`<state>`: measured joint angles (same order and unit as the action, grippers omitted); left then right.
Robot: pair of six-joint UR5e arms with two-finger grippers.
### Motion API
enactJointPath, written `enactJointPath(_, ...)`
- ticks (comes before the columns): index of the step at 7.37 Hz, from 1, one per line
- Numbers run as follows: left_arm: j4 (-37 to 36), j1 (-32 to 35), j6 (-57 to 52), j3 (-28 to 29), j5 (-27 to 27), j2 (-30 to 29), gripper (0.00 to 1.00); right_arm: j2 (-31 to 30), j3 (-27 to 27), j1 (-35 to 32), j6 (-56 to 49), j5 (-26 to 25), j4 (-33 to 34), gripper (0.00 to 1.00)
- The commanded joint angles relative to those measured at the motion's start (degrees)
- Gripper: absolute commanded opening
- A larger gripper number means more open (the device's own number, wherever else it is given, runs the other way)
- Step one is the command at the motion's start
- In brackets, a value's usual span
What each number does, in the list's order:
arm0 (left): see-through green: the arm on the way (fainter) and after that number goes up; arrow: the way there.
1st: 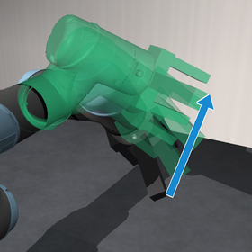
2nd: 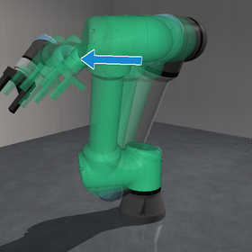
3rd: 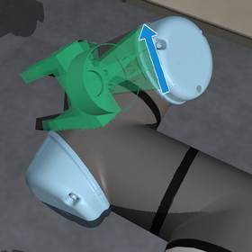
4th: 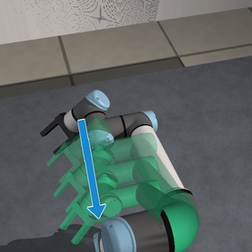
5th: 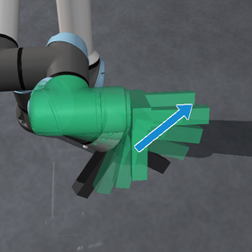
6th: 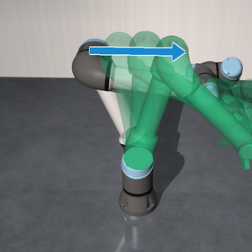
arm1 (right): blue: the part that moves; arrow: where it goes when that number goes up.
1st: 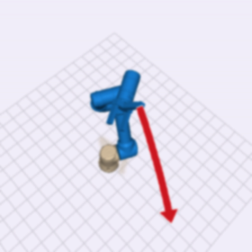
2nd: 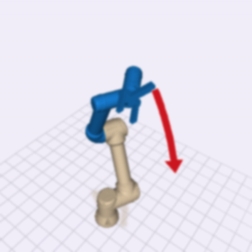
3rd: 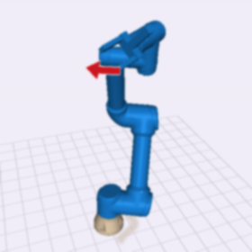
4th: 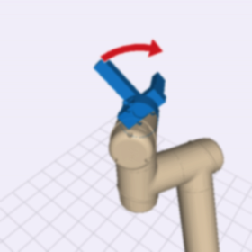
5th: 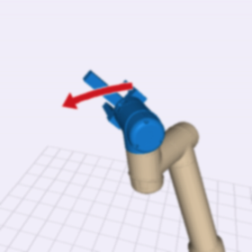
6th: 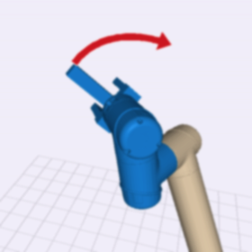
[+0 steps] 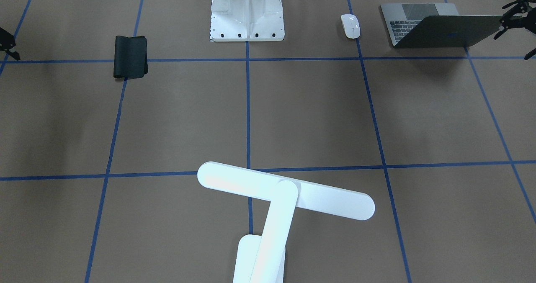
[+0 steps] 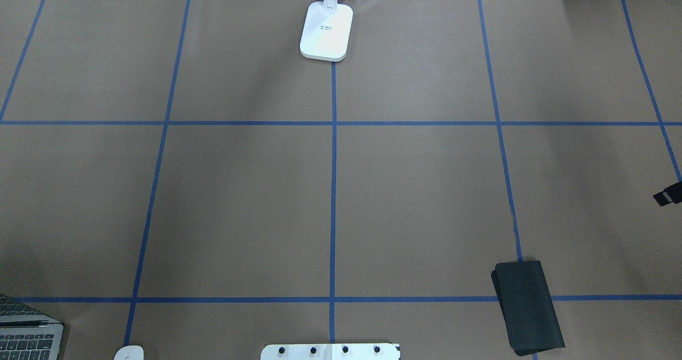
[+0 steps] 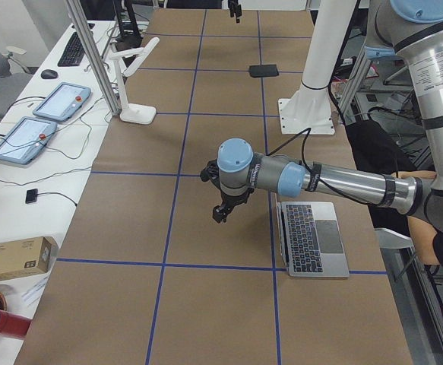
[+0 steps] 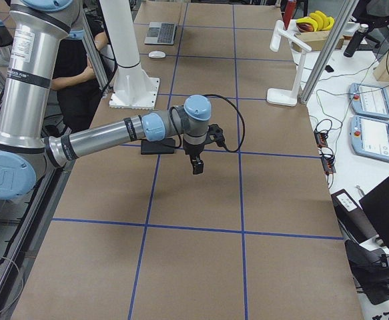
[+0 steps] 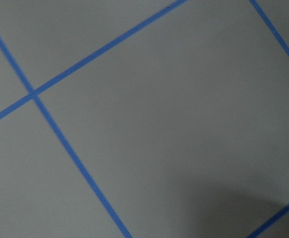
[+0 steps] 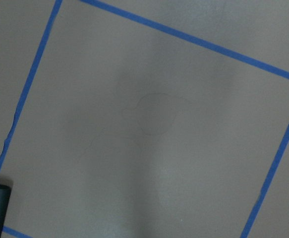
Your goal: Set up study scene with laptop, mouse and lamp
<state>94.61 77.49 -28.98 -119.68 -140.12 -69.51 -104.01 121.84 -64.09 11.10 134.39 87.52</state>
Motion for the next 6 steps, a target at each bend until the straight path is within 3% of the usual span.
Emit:
enactJointPath(1, -0.3, -2.5, -2.9, -4.8, -1.5, 3.4, 1.00, 0.4, 0.2, 11.3, 19.7, 0.0, -10.2, 1.00)
enactJointPath(3, 0.1, -4.2, -3.1, -5.1, -5.1, 5.7, 1.00, 1.2, 0.2, 14.0, 21.5, -0.3, -11.1, 1.00)
enactJointPath(6, 0.3, -8.5, -5.7, -5.7, -5.1, 7.1, 1.00, 2.1, 0.3, 15.3, 23.9, -0.7, -11.1, 1.00)
